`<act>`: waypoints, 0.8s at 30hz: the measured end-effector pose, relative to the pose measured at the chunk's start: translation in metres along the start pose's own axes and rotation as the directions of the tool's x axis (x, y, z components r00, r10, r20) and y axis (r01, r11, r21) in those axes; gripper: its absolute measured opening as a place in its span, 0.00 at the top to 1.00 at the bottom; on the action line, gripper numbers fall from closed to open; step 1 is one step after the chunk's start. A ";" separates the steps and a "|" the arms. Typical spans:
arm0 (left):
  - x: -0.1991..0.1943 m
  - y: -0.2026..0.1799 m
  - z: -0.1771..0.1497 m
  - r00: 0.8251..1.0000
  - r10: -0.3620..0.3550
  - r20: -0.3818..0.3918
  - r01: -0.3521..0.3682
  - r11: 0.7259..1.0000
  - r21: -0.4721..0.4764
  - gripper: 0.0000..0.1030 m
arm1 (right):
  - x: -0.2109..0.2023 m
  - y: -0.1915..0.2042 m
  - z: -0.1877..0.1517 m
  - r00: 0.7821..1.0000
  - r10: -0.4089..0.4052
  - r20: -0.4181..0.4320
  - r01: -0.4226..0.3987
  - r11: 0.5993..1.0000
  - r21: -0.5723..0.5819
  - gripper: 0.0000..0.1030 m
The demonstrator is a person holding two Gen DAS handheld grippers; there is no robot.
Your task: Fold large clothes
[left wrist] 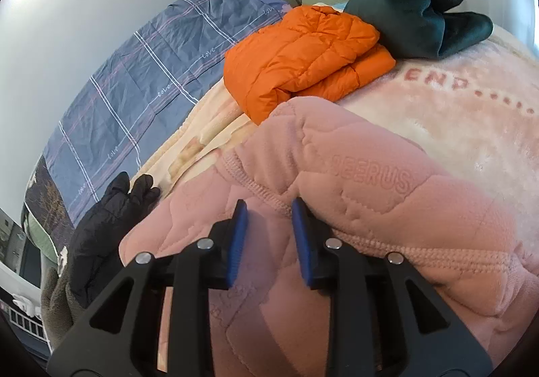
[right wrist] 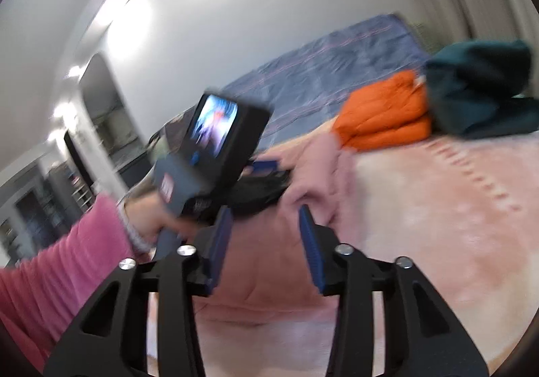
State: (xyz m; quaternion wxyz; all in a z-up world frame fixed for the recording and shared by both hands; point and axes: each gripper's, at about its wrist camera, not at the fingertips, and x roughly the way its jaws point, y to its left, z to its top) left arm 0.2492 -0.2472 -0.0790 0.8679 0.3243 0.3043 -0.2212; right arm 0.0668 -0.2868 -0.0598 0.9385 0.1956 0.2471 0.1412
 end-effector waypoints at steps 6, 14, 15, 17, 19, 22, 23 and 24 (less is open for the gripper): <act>0.001 0.009 -0.003 0.998 -0.067 0.021 0.069 0.994 -0.080 0.74 | 0.030 -0.037 -0.018 0.990 -0.106 -0.096 0.118 0.985 0.129 1.00; -0.031 0.031 -0.014 0.993 -0.039 0.109 0.062 0.976 -0.208 0.42 | 0.033 -0.031 -0.024 0.987 -0.140 -0.079 0.146 0.986 0.080 1.00; -0.045 0.038 -0.020 0.991 -0.052 0.125 0.081 0.966 -0.247 0.37 | 0.036 -0.033 -0.024 0.988 -0.136 -0.079 0.143 0.986 0.088 1.00; -0.074 0.043 -0.039 0.984 -0.092 0.155 0.132 0.955 -0.267 0.30 | 0.038 -0.036 -0.024 0.990 -0.119 -0.078 0.127 0.987 0.101 1.00; -0.104 0.036 -0.067 0.984 -0.073 0.165 0.109 0.969 -0.221 0.25 | 0.037 -0.036 -0.024 0.990 -0.116 -0.076 0.124 0.987 0.103 1.00; -0.145 0.008 -0.127 0.989 -0.013 0.148 0.029 0.994 -0.110 0.20 | 0.035 -0.033 -0.025 0.990 -0.118 -0.072 0.124 0.988 0.095 1.00; -0.154 0.000 -0.144 0.991 -0.020 0.135 0.032 0.996 -0.089 0.19 | 0.035 -0.032 -0.025 0.990 -0.119 -0.071 0.125 0.988 0.092 1.00; -0.160 -0.008 -0.160 0.992 -0.029 0.121 0.039 0.996 -0.075 0.19 | 0.035 -0.031 -0.026 0.990 -0.120 -0.070 0.126 0.988 0.088 1.00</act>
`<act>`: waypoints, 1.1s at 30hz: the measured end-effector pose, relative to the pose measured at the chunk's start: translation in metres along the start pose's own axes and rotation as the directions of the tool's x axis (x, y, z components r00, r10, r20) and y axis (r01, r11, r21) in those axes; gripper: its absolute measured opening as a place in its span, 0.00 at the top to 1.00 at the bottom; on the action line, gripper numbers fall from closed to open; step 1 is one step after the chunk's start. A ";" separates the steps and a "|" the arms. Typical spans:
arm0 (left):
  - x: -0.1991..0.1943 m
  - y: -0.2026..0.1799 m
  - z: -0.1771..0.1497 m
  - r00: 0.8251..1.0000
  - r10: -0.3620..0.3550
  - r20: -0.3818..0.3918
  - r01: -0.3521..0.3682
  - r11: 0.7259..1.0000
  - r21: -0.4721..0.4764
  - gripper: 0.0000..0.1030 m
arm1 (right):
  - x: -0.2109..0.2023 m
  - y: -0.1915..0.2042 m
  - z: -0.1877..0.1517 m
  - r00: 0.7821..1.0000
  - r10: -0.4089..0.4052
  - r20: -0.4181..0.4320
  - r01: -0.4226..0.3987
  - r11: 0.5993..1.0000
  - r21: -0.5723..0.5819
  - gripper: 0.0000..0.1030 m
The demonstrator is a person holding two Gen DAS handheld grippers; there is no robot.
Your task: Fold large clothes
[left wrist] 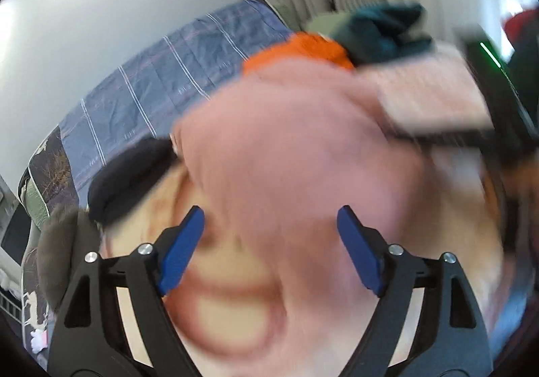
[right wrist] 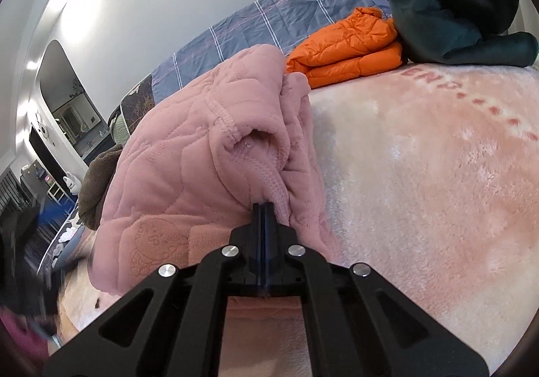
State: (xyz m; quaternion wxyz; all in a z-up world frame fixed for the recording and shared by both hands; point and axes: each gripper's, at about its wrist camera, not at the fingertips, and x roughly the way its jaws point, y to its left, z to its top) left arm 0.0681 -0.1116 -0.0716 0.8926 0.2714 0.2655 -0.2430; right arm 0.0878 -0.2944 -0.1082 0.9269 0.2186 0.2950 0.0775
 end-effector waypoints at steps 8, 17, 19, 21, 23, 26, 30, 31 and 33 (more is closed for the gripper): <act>0.035 -0.034 -0.024 0.990 0.118 -0.072 -0.117 0.993 0.010 0.19 | 0.000 0.003 0.000 1.000 -0.024 0.007 0.024 1.000 -0.019 1.00; 0.057 -0.007 -0.028 0.972 0.189 -0.137 -0.200 0.977 -0.071 0.19 | 0.002 0.006 -0.001 1.000 -0.027 0.005 0.027 0.999 -0.044 1.00; 0.058 -0.001 -0.029 0.974 0.174 -0.148 -0.188 0.978 -0.089 0.19 | 0.003 0.005 -0.001 1.000 -0.017 0.004 0.017 0.999 -0.038 1.00; 0.058 -0.002 -0.029 0.973 0.176 -0.148 -0.190 0.978 -0.085 0.19 | 0.003 0.003 0.000 1.000 -0.013 0.003 0.013 0.999 -0.036 1.00; 0.057 -0.006 -0.028 0.971 0.190 -0.147 -0.202 0.977 -0.069 0.19 | 0.003 0.002 0.000 1.000 -0.010 0.004 0.010 0.999 -0.034 1.00; 0.055 -0.008 -0.027 0.971 0.187 -0.151 -0.199 0.978 -0.063 0.19 | 0.003 0.002 0.000 1.000 -0.012 0.007 0.012 0.999 -0.037 1.00; 0.040 -0.009 -0.024 0.982 0.090 -0.168 -0.107 0.990 -0.096 0.31 | 0.003 0.002 0.001 1.000 -0.013 0.012 0.013 0.999 -0.038 1.00; 0.032 -0.010 -0.022 0.985 0.040 -0.170 -0.059 0.993 -0.107 0.43 | 0.003 0.002 0.001 1.000 -0.012 0.013 0.013 0.999 -0.039 1.00; 0.011 -0.006 -0.013 0.987 -0.070 -0.142 0.053 0.992 -0.117 0.59 | 0.003 0.002 0.001 1.000 -0.011 0.016 0.012 0.999 -0.039 1.00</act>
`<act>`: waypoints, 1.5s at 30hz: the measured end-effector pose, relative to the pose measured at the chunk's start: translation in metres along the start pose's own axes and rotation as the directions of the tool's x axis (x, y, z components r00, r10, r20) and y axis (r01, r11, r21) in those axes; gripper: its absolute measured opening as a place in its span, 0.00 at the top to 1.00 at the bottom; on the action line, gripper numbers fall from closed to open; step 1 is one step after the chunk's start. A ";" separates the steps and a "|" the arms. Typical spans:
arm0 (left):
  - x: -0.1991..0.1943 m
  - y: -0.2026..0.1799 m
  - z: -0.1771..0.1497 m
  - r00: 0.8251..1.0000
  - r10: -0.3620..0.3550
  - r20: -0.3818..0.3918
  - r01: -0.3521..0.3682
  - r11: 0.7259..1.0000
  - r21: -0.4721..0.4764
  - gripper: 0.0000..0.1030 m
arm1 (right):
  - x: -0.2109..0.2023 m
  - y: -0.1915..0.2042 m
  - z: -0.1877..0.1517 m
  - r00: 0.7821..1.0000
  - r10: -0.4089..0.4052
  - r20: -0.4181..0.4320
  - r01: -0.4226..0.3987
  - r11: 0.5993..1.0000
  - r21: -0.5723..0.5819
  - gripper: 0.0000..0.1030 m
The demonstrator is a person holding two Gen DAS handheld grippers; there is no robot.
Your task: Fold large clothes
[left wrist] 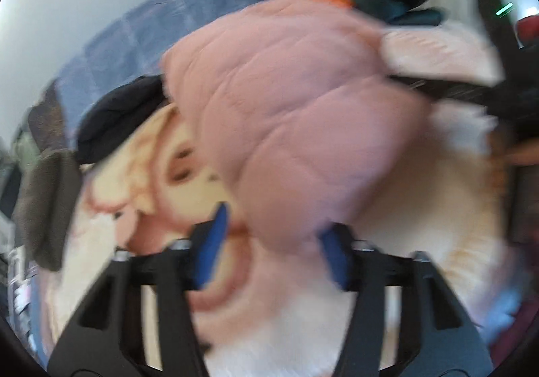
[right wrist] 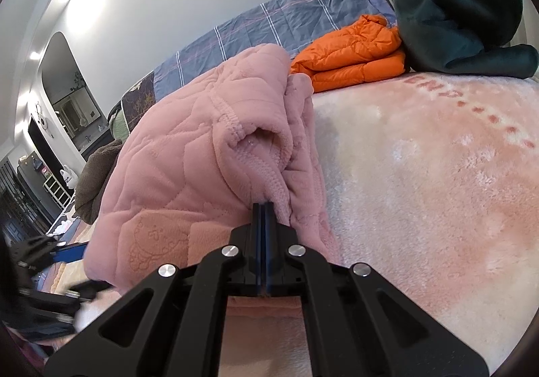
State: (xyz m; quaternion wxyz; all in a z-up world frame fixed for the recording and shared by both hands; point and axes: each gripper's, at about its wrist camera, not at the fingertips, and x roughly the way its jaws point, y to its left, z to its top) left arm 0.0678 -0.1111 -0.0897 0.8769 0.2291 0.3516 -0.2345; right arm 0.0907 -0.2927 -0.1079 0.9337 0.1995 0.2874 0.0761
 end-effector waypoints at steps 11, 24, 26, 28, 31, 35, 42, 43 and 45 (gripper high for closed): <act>-0.007 0.033 0.133 0.963 -0.004 0.268 0.012 1.000 -0.028 0.59 | 0.000 0.002 0.000 1.000 -0.003 -0.001 0.003 1.000 -0.007 1.00; 0.187 0.037 0.195 0.989 -0.113 -0.095 0.101 0.987 -0.121 0.24 | -0.002 -0.002 0.003 1.000 0.025 -0.017 -0.024 0.999 0.037 1.00; 0.182 0.041 0.190 0.990 -0.120 -0.069 0.111 0.985 -0.131 0.24 | -0.011 0.007 0.009 0.999 0.009 -0.037 -0.008 1.000 0.007 0.99; 0.179 0.041 0.188 0.991 -0.124 -0.057 0.116 0.984 -0.136 0.24 | -0.022 0.017 0.021 0.999 0.001 -0.043 -0.002 1.000 -0.025 0.96; 0.178 0.045 0.189 0.989 -0.141 -0.046 0.133 0.980 -0.148 0.24 | -0.041 0.035 0.052 1.000 -0.005 0.017 0.006 0.995 -0.099 0.96; 0.175 0.047 0.189 0.986 -0.164 -0.036 0.156 0.974 -0.164 0.24 | -0.020 0.044 0.086 0.999 0.043 -0.008 -0.044 0.993 -0.113 0.96; 0.169 0.070 0.184 0.964 -0.263 0.038 0.263 0.926 -0.269 0.27 | 0.045 0.015 0.058 0.995 -0.013 -0.098 0.010 0.999 -0.031 1.00; 0.165 0.074 0.184 0.960 -0.273 0.058 0.278 0.919 -0.279 0.34 | 0.041 0.020 0.056 0.995 -0.033 -0.095 0.028 0.998 -0.053 1.00; 0.145 0.091 0.181 0.948 -0.293 0.127 0.319 0.888 -0.331 0.62 | 0.036 0.032 0.052 0.993 -0.092 -0.079 0.080 0.986 -0.145 1.00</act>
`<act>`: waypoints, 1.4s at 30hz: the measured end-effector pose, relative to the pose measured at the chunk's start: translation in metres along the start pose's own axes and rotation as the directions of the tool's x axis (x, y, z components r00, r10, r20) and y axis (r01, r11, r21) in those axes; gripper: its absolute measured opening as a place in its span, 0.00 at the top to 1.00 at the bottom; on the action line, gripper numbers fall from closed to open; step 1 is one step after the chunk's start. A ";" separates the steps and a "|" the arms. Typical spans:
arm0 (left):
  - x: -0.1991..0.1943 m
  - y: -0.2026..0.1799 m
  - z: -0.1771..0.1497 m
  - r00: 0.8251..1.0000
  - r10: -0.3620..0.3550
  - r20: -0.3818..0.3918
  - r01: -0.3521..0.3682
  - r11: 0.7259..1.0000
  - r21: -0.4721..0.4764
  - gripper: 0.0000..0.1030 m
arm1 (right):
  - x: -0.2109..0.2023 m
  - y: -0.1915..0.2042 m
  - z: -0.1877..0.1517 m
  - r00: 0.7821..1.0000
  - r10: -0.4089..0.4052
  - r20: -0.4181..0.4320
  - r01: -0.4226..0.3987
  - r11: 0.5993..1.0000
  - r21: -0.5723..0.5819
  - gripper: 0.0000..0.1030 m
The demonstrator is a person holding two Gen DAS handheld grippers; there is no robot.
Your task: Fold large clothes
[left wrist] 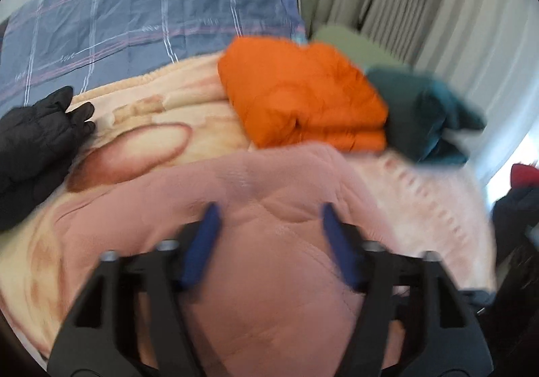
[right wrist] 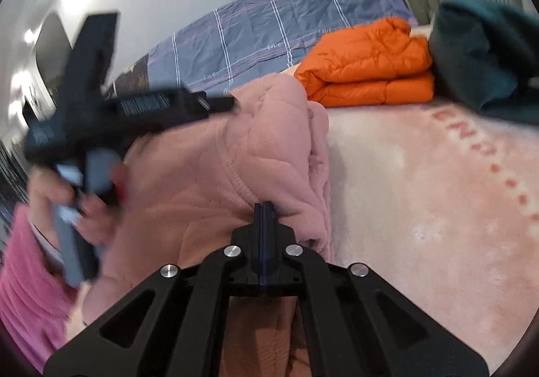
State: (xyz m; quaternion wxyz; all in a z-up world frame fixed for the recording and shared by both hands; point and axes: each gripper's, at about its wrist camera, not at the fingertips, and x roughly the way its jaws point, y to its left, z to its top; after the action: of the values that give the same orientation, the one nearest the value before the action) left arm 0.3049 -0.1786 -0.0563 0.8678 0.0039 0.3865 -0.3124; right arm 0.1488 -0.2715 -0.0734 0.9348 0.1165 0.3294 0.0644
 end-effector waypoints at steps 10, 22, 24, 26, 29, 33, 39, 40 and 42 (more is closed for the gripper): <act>-0.013 0.076 -0.030 0.991 0.130 0.013 -0.131 0.991 0.028 0.90 | -0.027 0.015 0.067 0.996 0.090 -0.015 -0.091 0.994 -0.062 0.94; -0.022 0.096 -0.038 0.993 0.014 0.118 -0.007 0.998 -0.055 0.88 | 0.128 0.013 0.103 0.965 -0.153 -0.214 0.128 0.984 -0.125 0.87; -0.026 0.101 -0.038 0.992 -0.009 0.127 0.015 0.998 -0.053 0.72 | 0.126 -0.008 0.098 0.979 -0.092 -0.180 0.087 0.996 -0.034 0.88; -0.027 0.106 -0.036 0.991 0.030 0.128 -0.023 0.998 -0.059 0.40 | 0.117 -0.018 0.098 0.985 -0.023 -0.168 0.030 0.999 0.040 0.89; -0.009 0.121 -0.038 0.995 0.015 0.100 -0.005 0.995 -0.096 0.35 | 0.124 -0.018 0.099 0.982 -0.048 -0.182 0.055 0.998 0.030 0.89; 0.001 0.133 -0.043 0.997 -0.022 0.074 0.035 0.984 -0.172 0.34 | 0.120 -0.002 0.100 0.980 -0.103 -0.172 0.100 0.995 -0.026 0.89; -0.025 0.122 -0.044 0.989 0.072 0.127 -0.047 0.981 -0.188 0.34 | 0.093 0.008 0.103 0.986 -0.112 -0.124 0.103 0.992 -0.074 0.88; -0.035 0.121 -0.044 0.987 0.080 0.136 -0.053 0.981 -0.188 0.36 | 0.081 0.015 0.103 0.986 -0.134 -0.100 0.123 0.987 -0.106 0.86; -0.069 0.109 -0.044 0.978 0.091 0.190 -0.060 0.984 -0.165 0.39 | 0.046 0.036 0.099 0.985 -0.169 -0.028 0.161 0.969 -0.188 0.80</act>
State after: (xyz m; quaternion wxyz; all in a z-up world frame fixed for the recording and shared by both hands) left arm 0.3002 -0.0429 -0.0664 0.9105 -0.0813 0.3221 -0.2462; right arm 0.2454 -0.2453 -0.0165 0.9362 0.0000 0.3511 0.0193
